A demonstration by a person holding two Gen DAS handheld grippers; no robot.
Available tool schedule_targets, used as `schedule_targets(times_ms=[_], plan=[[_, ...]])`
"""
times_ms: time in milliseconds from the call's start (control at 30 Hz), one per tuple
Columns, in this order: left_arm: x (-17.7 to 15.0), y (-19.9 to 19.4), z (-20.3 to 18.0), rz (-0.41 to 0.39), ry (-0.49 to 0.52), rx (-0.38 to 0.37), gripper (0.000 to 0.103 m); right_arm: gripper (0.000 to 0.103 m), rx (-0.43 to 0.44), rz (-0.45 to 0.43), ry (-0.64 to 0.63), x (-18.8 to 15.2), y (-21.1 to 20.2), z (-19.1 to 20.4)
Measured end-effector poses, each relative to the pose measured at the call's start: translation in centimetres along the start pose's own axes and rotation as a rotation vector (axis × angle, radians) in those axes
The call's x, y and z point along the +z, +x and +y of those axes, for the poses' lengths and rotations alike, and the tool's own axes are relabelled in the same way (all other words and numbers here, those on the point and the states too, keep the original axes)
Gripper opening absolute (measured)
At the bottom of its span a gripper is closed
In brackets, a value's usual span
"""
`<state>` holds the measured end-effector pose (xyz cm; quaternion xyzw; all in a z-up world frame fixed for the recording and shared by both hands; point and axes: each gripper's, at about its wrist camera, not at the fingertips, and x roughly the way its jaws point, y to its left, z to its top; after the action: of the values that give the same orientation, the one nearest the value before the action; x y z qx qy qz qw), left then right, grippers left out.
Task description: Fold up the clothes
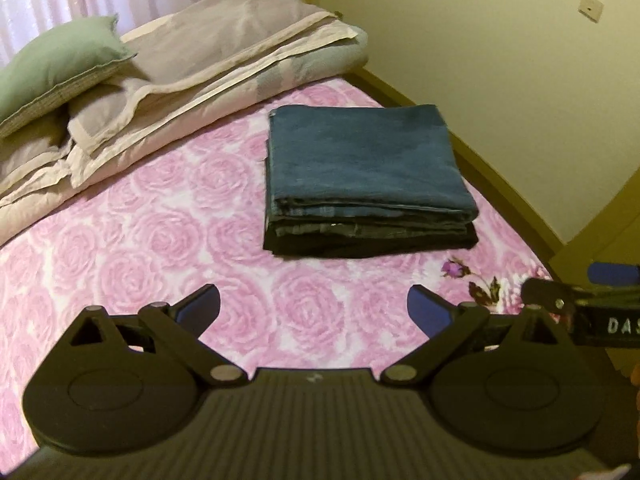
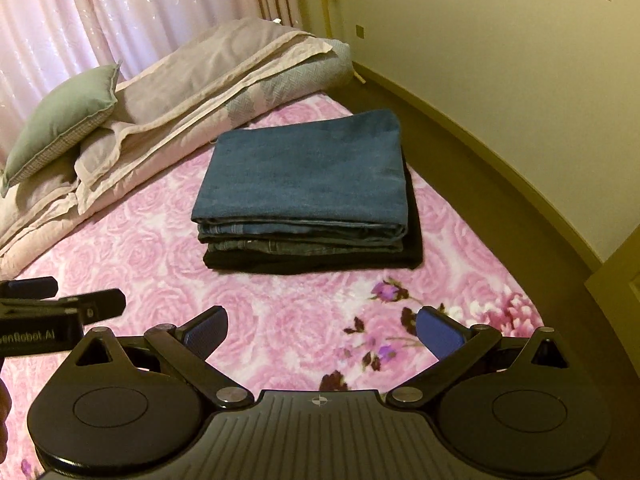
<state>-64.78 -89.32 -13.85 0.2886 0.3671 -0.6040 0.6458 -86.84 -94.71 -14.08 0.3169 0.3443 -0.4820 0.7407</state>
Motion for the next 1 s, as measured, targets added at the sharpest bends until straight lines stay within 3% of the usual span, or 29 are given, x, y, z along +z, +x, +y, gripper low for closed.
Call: schedule_targets(times_ms=[600, 1000], plan=[[-1.1, -0.9, 1.8, -0.008, -0.014, -0.006, 0.102, 0.103, -0.037, -0.011, -0.014, -1.0, -1.3, 2.6], [-2.0, -1.2, 1.9, -0.007, 0.021, 0.029, 0.102, 0.103, -0.040, -0.020, -0.016, -1.4, -2.2, 3.6]])
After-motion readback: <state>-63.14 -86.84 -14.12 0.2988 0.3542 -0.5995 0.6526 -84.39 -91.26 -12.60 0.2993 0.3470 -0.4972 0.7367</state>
